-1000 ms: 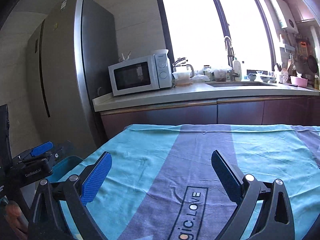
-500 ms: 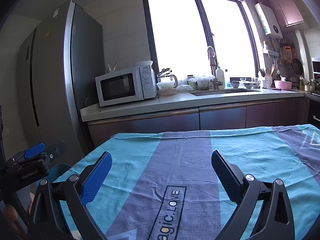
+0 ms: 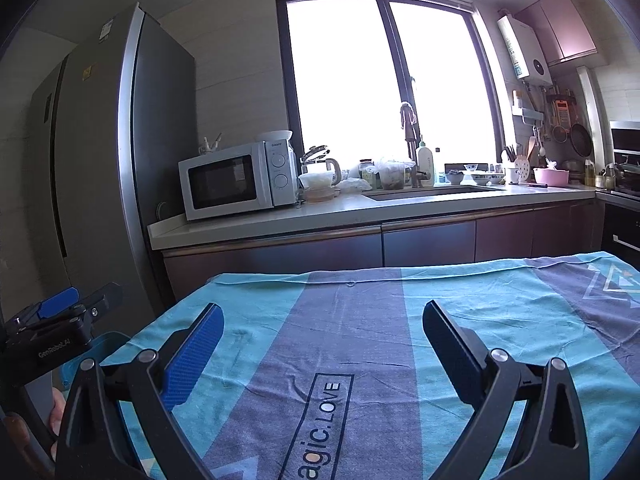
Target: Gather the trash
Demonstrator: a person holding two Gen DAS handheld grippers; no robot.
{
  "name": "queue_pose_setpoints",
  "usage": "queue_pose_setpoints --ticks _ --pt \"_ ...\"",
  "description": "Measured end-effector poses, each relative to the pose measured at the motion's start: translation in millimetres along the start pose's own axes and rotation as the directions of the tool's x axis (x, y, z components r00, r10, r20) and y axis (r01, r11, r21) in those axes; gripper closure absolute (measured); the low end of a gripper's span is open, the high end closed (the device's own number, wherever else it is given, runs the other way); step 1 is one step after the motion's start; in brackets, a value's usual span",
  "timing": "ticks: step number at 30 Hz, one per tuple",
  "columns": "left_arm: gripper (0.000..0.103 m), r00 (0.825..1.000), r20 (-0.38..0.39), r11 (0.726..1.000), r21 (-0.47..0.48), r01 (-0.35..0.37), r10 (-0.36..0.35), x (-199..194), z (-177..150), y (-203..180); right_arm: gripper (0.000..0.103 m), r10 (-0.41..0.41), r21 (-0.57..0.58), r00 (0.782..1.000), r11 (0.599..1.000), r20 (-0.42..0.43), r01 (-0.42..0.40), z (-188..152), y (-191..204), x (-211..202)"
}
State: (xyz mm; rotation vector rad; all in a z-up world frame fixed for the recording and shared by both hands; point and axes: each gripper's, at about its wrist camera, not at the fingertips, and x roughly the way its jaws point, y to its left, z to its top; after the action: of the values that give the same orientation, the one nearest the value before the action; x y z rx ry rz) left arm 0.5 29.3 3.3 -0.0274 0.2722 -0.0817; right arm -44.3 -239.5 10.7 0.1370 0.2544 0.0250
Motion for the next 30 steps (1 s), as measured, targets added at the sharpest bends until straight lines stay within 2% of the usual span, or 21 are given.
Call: queue_pose_setpoints --ticks 30 --pt "0.006 0.999 0.039 1.000 0.002 -0.021 0.021 -10 0 -2 0.007 -0.017 -0.001 1.000 1.000 0.015 0.017 5 -7 -5"
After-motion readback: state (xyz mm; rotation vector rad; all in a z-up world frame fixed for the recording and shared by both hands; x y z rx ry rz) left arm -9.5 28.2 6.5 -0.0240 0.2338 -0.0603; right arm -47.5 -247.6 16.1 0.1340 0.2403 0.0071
